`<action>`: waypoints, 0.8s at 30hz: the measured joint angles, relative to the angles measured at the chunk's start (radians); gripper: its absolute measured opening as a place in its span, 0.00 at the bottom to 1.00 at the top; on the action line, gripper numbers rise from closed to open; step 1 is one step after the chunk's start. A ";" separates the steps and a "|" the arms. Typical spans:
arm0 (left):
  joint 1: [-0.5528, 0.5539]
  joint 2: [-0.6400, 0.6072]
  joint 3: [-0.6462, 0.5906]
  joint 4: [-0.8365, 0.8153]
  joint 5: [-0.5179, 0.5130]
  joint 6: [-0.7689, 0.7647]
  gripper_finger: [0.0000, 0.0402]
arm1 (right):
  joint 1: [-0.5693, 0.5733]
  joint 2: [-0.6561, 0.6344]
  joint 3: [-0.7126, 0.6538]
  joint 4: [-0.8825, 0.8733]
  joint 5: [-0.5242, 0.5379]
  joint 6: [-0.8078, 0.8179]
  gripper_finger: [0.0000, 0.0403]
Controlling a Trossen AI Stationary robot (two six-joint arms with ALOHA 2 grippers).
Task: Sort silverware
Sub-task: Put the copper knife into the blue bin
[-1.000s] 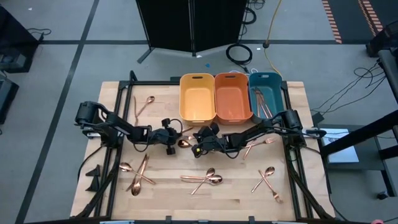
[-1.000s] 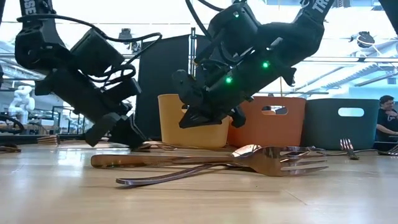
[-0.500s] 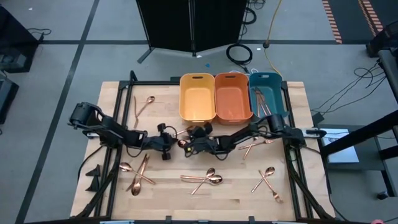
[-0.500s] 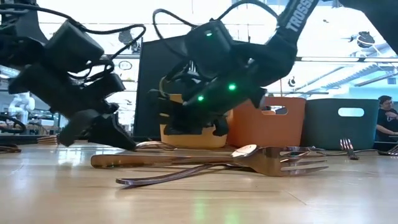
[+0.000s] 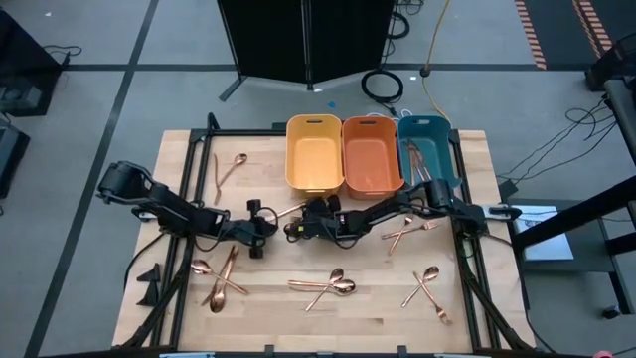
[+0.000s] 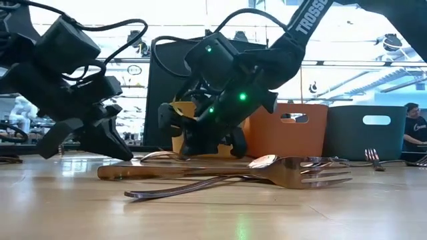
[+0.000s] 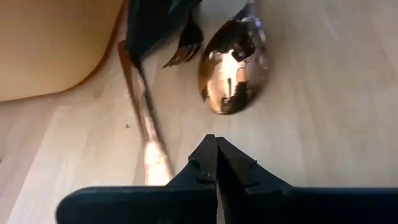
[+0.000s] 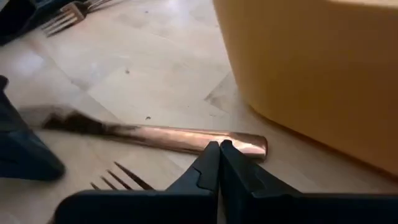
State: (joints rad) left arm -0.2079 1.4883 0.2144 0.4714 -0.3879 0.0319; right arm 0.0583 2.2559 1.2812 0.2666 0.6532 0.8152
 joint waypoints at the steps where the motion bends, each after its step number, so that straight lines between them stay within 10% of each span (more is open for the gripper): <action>1: 0.003 0.000 -0.009 0.004 -0.004 0.000 0.00 | -0.002 0.000 0.001 -0.004 -0.014 0.018 0.00; 16: -0.007 -0.026 -0.035 -0.014 -0.054 -0.027 0.00 | 0.073 -0.002 0.053 0.007 -0.160 0.014 0.00; 24: -0.030 -0.129 -0.042 -0.106 -0.121 -0.025 0.00 | 0.072 -0.082 0.063 -0.144 -0.006 -0.026 0.00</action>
State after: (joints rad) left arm -0.2375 1.3596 0.1726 0.3653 -0.5092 0.0065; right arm 0.1305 2.1734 1.3445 0.1226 0.6469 0.7890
